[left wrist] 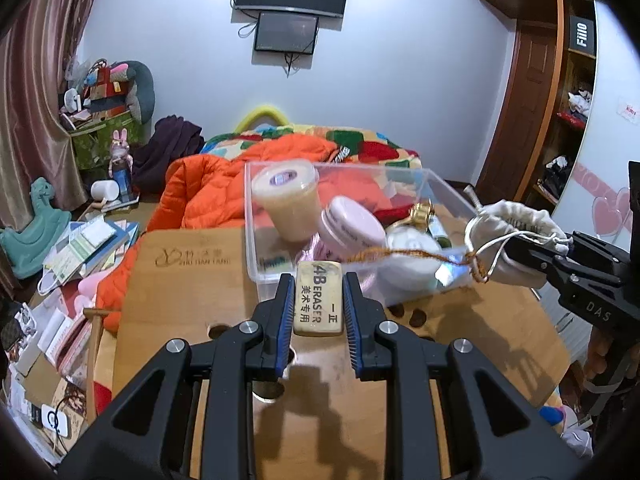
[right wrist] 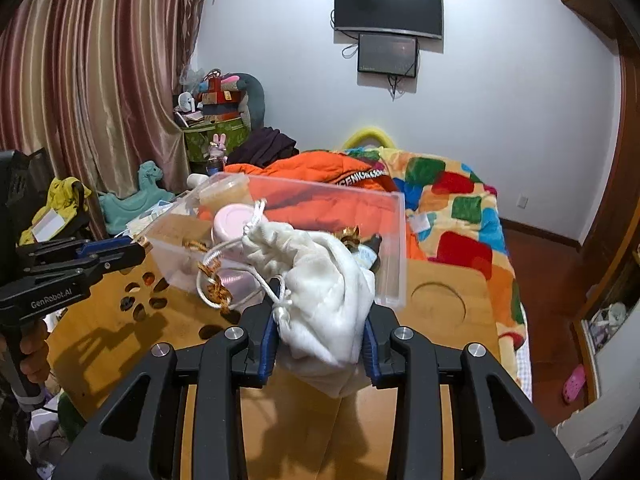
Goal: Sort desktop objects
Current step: 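Carry the eraser and white pouch up over the clear box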
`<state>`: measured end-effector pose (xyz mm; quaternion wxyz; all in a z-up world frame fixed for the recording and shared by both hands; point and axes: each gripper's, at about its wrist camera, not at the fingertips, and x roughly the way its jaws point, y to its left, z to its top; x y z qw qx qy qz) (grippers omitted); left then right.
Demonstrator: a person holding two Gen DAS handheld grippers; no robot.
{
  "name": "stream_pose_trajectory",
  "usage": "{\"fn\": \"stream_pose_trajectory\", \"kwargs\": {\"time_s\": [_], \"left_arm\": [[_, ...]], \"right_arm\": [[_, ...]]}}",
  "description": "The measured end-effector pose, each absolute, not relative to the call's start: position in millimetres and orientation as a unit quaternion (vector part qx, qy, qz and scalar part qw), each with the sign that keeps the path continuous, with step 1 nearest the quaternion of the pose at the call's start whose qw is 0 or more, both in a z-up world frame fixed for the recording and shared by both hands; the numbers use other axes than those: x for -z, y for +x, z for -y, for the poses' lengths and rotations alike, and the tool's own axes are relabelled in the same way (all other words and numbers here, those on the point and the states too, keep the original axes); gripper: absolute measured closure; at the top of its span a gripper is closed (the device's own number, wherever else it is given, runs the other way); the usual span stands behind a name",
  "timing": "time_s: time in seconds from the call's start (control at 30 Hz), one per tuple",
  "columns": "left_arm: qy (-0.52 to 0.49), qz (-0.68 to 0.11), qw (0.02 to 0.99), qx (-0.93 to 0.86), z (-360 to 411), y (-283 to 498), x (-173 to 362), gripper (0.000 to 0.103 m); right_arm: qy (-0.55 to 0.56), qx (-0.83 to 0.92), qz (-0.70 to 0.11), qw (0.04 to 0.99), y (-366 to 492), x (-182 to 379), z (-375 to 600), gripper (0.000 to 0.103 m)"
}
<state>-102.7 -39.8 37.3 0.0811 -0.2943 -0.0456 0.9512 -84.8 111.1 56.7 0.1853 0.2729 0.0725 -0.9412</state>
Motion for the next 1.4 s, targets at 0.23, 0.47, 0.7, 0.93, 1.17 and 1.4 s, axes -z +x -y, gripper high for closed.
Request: {"fn": "stream_pose_trajectory", "kwargs": {"time_s": [0.23,0.47,0.7,0.93,1.17,1.4], "left_arm": [[-0.277,0.049,0.083,-0.956,46,-110,-51,0.080],[-0.275,0.054,0.088,-0.956,51,-119,-51,0.080],[-0.278,0.054,0.090,-0.955,51,-130,-51,0.080],[-0.289,0.055,0.095,-0.951,50,-143,-45,0.080],[-0.299,0.051,0.097,-0.948,46,-151,-39,0.080],[-0.298,0.045,0.100,-0.948,42,-158,-42,0.080]], "right_arm": [[0.268,0.942,-0.075,0.190,-94,-66,-104,0.074],[0.269,0.941,-0.075,0.191,-99,-70,-102,0.076],[0.268,0.941,-0.073,0.195,-103,-76,-97,0.076],[0.269,0.939,-0.073,0.199,-112,-81,-95,0.077],[0.267,0.938,-0.065,0.209,-115,-88,-98,0.077],[0.248,0.944,-0.082,0.203,-118,-96,-94,0.077]]}}
